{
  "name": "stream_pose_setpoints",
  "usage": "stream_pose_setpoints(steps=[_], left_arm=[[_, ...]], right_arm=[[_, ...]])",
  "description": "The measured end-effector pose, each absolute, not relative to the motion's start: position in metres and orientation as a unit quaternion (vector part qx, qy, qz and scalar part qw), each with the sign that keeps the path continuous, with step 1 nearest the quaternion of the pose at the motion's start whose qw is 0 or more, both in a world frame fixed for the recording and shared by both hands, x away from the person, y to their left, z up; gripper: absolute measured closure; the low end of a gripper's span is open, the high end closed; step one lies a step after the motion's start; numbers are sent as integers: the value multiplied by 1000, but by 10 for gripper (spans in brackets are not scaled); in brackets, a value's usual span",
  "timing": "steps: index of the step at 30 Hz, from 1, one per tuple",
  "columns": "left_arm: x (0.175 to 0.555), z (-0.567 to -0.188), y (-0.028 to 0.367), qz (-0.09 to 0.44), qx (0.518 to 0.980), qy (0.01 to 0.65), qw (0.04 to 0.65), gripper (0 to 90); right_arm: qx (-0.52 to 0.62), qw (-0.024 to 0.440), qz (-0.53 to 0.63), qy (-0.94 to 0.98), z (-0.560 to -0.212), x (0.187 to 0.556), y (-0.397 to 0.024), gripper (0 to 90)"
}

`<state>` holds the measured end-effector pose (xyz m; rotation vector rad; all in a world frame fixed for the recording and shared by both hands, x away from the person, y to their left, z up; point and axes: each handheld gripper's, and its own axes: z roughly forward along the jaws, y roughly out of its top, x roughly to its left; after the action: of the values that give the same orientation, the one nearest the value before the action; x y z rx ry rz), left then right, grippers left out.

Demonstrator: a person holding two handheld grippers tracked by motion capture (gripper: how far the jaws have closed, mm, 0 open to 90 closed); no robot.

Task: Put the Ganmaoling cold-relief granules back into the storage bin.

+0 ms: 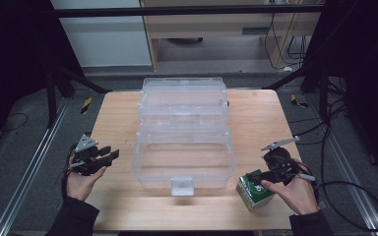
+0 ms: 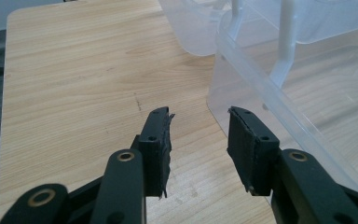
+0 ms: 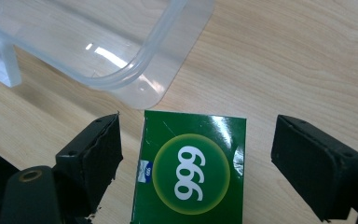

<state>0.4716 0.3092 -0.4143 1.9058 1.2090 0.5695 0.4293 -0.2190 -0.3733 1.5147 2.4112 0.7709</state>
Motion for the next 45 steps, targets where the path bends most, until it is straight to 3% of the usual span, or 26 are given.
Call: stream_pose_setpoints(steps=[14, 45], left_arm=[[473, -417, 309, 222, 754, 477, 393, 576], [474, -420, 308, 220, 758, 477, 386, 570]], right_arm=[[519, 70, 210, 826, -388, 427, -210, 96], [518, 44, 129, 844, -419, 441, -200, 69]])
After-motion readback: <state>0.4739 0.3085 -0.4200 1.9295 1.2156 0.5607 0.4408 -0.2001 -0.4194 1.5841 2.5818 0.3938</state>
